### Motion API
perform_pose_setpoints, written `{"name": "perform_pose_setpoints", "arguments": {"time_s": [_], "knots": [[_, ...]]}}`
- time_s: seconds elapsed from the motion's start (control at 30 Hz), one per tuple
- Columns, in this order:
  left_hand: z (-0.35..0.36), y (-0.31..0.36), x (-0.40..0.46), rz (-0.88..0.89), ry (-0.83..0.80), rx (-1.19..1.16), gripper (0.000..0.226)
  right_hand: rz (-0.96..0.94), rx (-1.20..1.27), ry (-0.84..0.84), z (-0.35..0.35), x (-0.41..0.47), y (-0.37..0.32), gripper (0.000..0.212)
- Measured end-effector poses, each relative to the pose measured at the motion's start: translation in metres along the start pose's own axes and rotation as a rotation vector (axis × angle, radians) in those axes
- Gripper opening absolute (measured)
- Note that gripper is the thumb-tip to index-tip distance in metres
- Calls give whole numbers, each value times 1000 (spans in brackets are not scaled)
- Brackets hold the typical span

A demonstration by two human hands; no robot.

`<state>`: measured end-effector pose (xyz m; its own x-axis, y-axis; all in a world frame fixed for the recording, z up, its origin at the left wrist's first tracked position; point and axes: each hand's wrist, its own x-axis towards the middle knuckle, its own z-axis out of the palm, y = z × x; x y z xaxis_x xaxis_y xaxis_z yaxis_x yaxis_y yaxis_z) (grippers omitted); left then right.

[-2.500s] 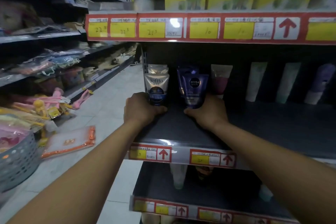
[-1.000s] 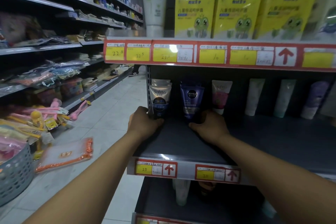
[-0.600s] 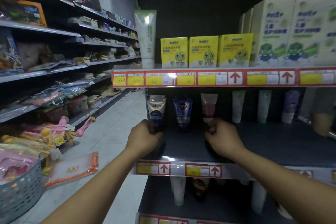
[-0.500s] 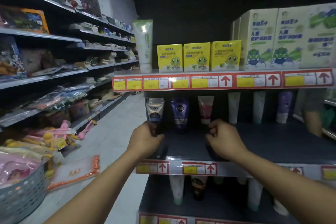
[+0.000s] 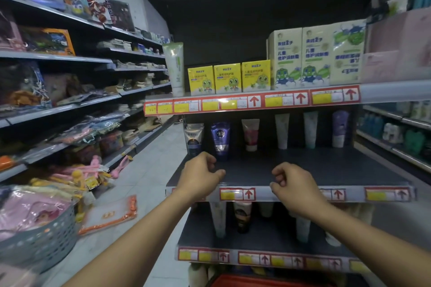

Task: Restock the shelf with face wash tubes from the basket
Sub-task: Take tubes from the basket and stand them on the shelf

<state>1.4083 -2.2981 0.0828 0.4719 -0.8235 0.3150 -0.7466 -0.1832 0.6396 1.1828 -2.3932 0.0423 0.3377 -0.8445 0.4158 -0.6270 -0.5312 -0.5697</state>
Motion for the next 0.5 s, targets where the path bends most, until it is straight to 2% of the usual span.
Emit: {"name": "perform_pose_setpoints", "arguments": {"time_s": [0.37,0.5], "knots": [[51,10,-42,25,-124,15,36,45,26,-22,-3,-53,44,22],[78,2,-54,37,-188,25,30,77,21,-93,14,-71,66,23]]}}
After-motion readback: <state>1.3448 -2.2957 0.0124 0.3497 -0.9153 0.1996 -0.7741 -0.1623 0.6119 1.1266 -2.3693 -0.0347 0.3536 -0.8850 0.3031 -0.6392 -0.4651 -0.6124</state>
